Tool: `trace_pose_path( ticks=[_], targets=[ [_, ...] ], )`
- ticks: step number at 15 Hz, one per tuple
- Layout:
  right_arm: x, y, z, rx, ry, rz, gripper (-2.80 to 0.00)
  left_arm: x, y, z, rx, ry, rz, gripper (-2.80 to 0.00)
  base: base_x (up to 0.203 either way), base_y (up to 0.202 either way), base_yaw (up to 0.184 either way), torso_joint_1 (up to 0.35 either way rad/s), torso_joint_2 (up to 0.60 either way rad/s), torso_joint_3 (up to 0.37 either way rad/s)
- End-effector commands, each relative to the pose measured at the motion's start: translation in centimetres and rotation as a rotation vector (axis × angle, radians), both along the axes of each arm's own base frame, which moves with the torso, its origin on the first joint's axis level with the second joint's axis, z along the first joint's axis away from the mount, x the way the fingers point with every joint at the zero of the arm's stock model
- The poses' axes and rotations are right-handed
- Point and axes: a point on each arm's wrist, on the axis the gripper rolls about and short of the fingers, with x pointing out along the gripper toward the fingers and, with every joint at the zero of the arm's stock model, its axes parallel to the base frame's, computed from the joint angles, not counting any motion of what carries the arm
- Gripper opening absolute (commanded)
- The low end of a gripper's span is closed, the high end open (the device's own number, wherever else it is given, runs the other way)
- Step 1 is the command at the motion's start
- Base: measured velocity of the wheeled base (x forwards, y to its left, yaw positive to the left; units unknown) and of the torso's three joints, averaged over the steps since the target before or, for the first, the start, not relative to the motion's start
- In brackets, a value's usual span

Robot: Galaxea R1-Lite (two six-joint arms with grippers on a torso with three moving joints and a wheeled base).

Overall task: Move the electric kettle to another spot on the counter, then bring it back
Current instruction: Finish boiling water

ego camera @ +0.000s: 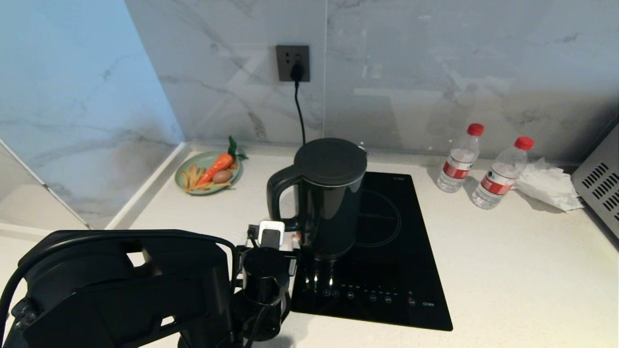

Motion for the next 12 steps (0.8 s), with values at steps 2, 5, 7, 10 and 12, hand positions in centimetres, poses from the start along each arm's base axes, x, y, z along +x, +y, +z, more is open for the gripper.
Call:
trace_pose_path(
  ticks=[2,5,7,10,12],
  targets=[
    [0.0,0.0,0.0,0.000,-0.001,0.000,-2.80,0.2,0.7,0.5,-0.012,-0.011,0.022,0.00,0.000,0.000,0.000,0.000,0.00,0.000],
    [0.0,0.0,0.0,0.000,-0.001,0.001,-2.80,0.1,1.5,0.0,0.008,0.011,0.036,0.00,0.000,0.000,0.000,0.000,0.00,0.000],
    [0.0,0.0,0.0,0.000,-0.001,-0.001,-2.80,0.4,1.9,-0.7,0.023,0.030,0.045,0.00,0.000,0.000,0.000,0.000,0.00,0.000],
    [0.0,0.0,0.0,0.000,-0.001,0.002,-2.80,0.5,1.8,-1.1,0.027,0.034,0.043,0.00,0.000,0.000,0.000,0.000,0.00,0.000],
    [0.0,0.0,0.0,0.000,-0.001,-0.001,-2.80,0.5,1.6,-1.5,0.033,0.041,0.038,0.00,0.000,0.000,0.000,0.000,0.00,0.000]
  ],
)
